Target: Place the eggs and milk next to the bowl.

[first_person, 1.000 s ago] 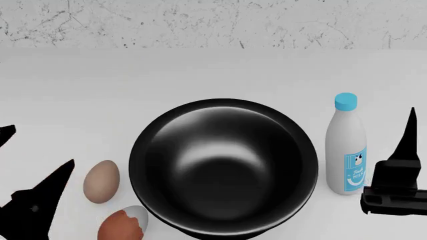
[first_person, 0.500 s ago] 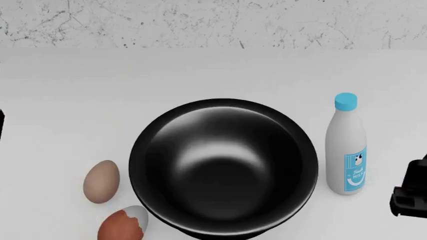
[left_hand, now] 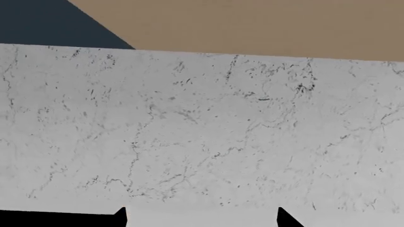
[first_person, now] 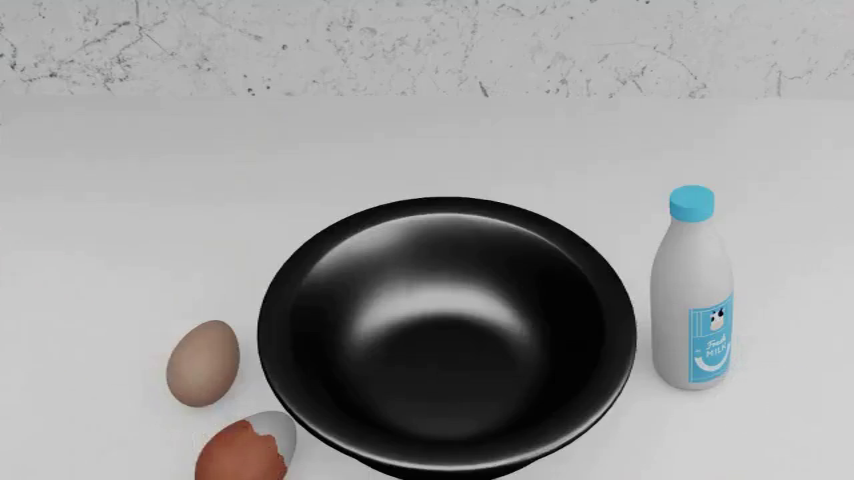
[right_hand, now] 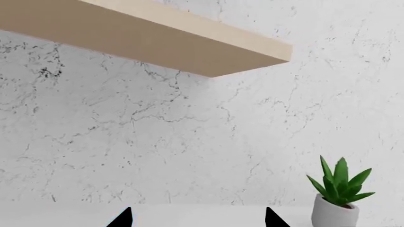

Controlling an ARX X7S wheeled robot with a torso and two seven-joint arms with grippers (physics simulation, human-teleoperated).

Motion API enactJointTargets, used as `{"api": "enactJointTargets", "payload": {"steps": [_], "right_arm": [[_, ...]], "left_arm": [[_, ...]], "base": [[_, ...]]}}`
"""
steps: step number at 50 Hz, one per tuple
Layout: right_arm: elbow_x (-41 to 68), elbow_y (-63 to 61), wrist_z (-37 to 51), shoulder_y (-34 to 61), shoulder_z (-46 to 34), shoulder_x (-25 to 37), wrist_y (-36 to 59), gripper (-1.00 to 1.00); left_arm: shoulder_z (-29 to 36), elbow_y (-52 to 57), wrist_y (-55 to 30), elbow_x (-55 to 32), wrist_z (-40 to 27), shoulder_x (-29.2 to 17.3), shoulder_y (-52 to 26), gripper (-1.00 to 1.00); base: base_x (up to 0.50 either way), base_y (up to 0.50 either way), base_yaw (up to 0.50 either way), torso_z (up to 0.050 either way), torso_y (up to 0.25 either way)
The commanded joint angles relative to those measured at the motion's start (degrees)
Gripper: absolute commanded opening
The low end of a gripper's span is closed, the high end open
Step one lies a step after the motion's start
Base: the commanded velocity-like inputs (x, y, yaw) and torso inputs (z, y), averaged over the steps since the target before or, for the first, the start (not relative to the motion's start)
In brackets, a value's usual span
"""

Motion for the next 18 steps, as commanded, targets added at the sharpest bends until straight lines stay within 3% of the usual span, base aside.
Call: {"api": "enactJointTargets", "payload": {"steps": [1, 12, 18], "right_arm": [[4.84, -1.8, -1.19, -4.59, 13.24, -1.47, 2.22, 1.0], [13.33, -3.95, -1.71, -10.46, 30.09, -3.54, 5.81, 1.0], [26.61, -3.99, -0.44, -4.41, 44.62, -5.73, 18.15, 1.0]], "left_arm": [[-5.02, -5.76, 1.67, 0.22, -0.53, -0.26, -3.04, 1.0], [-6.29, -7.68, 2.45, 0.58, -0.91, -1.0, -4.83, 1.0], [-6.97, -8.7, 1.98, -0.2, -2.08, -2.31, -7.0, 1.0]], "base": [[0.0, 0.0, 0.0, 0.0, 0.0], [0.0, 0.0, 0.0, 0.0, 0.0], [0.0, 0.0, 0.0, 0.0, 0.0]]}}
